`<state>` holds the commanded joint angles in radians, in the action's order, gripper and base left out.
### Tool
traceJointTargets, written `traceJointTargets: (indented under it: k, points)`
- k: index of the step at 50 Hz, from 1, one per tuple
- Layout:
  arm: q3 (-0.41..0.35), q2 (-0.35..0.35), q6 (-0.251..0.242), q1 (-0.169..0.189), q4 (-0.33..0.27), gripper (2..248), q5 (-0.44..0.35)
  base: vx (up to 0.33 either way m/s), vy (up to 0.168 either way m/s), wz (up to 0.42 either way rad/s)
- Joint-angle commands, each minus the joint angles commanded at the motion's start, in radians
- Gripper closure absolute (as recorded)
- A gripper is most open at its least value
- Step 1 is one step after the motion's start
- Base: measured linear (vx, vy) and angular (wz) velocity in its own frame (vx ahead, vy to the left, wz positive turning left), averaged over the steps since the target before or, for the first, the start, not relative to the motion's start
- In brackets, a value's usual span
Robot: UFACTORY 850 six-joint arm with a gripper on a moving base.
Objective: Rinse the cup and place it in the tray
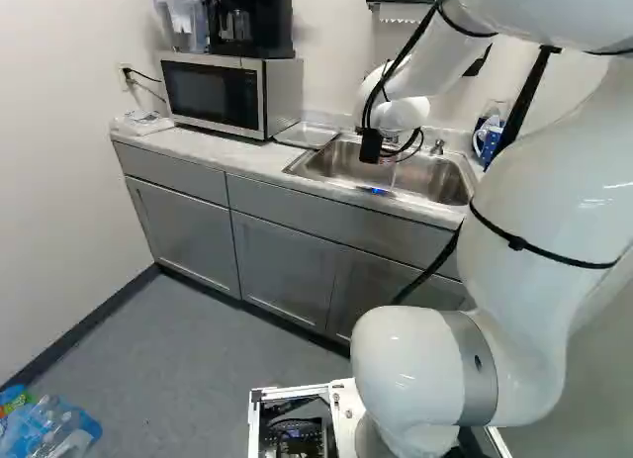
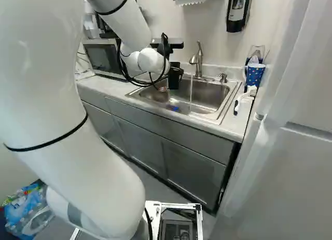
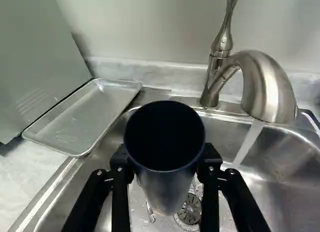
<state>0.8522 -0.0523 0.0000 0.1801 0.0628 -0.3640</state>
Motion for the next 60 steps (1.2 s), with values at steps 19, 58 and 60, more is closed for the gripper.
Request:
traceJointTargets:
  k: [19, 58, 60]
  points:
    - [-0.008, -0.033, 0.0, 0.0, 0.019, 124, -0.061, 0.0, 0.0, 0.0]
    - [-0.017, -0.106, 0.0, 0.0, 0.035, 124, -0.096, 0.0, 0.0, 0.0]
    - [-0.017, -0.106, 0.0, 0.0, 0.035, 124, -0.096, 0.0, 0.0, 0.0]
